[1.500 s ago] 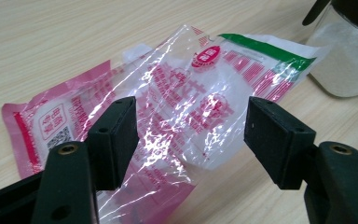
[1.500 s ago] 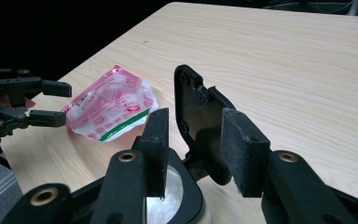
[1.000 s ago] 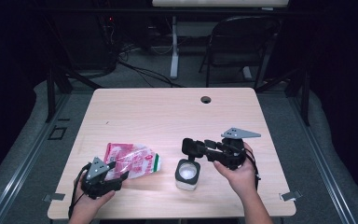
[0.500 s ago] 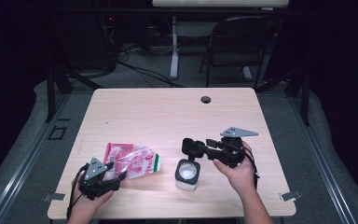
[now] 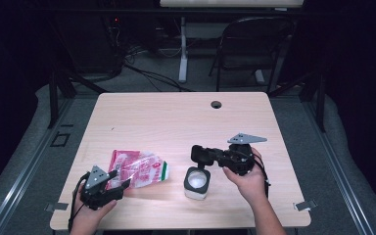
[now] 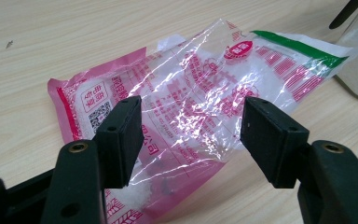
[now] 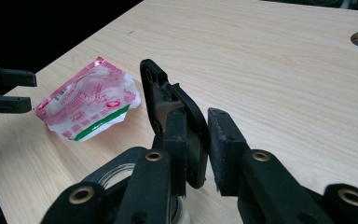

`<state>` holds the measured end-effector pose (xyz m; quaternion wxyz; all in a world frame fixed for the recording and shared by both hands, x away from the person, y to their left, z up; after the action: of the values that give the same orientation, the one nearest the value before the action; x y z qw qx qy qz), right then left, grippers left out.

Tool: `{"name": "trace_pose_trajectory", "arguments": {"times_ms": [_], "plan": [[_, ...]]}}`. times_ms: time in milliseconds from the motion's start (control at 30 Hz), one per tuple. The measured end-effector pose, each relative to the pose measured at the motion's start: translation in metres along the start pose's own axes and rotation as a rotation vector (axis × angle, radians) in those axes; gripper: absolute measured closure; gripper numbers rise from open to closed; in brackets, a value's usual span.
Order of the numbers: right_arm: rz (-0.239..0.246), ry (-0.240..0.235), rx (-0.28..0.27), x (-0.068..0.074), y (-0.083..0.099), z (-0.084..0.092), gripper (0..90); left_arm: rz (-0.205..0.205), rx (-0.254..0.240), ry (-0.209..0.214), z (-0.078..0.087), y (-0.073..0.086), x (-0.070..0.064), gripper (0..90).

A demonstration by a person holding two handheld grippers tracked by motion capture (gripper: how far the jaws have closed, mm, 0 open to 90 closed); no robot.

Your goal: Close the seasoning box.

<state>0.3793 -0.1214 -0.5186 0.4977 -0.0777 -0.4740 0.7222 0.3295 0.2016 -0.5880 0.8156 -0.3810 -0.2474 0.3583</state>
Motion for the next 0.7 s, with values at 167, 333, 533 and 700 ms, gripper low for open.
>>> {"name": "trace_pose_trajectory", "arguments": {"times_ms": [167,333,533,700], "plan": [[0.026,0.008,-0.006,0.003,0.0,0.001,78.5,0.001,0.0,-0.001,0.0,-0.001,0.0,39.8],[0.064,0.026,-0.003,0.007,0.002,0.003,78.1,0.01,-0.007,0.008,-0.001,-0.004,0.0,39.8],[0.079,0.01,0.001,0.013,0.005,0.005,76.2,0.003,-0.009,0.017,-0.004,-0.006,-0.001,39.8],[0.1,0.006,-0.001,0.018,0.007,0.006,74.9,0.002,-0.025,0.038,-0.005,-0.01,-0.003,39.7]]}}
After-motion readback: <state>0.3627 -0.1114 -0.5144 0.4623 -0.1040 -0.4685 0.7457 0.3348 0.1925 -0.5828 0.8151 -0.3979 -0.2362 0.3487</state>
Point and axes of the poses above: each handheld gripper's, and its own axes: z roughly backward along the jaws, y roughly out of its underside, x roughly to its left, the point moved 9 cm from there along -z, roughly forward along the jaws, and after that the axes turned 11 degrees about -z, right-handed, at the moved point
